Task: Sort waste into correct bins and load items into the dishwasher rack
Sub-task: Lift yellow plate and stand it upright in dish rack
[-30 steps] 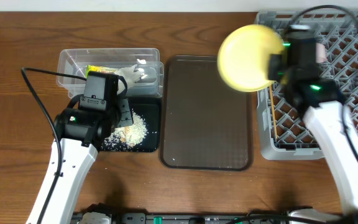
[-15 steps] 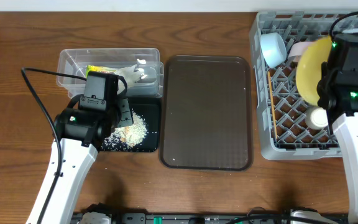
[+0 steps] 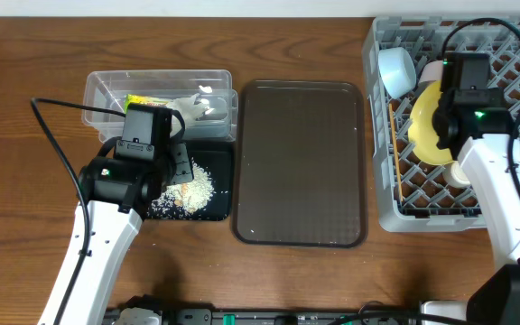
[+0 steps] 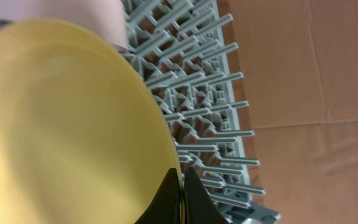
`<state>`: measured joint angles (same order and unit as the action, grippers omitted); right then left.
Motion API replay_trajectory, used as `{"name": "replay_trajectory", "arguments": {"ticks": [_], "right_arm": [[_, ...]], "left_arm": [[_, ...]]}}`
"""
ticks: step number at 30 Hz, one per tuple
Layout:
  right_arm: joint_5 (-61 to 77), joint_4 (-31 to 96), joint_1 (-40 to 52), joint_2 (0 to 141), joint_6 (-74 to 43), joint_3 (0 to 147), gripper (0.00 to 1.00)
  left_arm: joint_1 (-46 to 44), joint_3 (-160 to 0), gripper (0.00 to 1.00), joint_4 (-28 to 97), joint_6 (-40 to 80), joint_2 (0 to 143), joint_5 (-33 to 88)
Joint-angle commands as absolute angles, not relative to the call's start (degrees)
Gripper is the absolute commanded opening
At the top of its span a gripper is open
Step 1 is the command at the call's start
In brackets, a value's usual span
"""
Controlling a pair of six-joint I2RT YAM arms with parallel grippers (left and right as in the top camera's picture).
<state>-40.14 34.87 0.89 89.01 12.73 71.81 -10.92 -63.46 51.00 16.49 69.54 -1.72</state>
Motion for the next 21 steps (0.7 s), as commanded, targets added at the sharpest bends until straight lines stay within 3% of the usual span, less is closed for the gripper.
{"name": "replay_trajectory", "arguments": {"ticks": [1, 3, 8, 16, 21], "right_arm": [[-40.45, 34.72, 3.03, 88.97, 6.13, 71.88, 0.01], [-40.14, 34.74, 3.68, 88.75, 3.18, 71.88, 0.05], [-26.55, 36.32, 4.08, 87.20, 0.62, 71.88, 0.38], [-18.33, 40.14, 1.06, 81.17, -1.89, 71.88, 0.57], [-4.91, 38.44, -6.46, 76.82, -1.85, 71.90, 0.63]], "left_arm": [[-10.68, -63.88, 0.48, 51.11, 16.60, 69.67, -2.37], [-10.68, -63.88, 0.48, 51.16, 16.60, 69.67, -2.37], [-10.68, -63.88, 0.48, 51.18, 16.60, 69.67, -2.37], [-10.68, -63.90, 0.48, 50.78, 16.58, 69.58, -2.37], [-10.68, -64.97, 0.58, 47.75, 15.03, 69.56, -1.80]]}}
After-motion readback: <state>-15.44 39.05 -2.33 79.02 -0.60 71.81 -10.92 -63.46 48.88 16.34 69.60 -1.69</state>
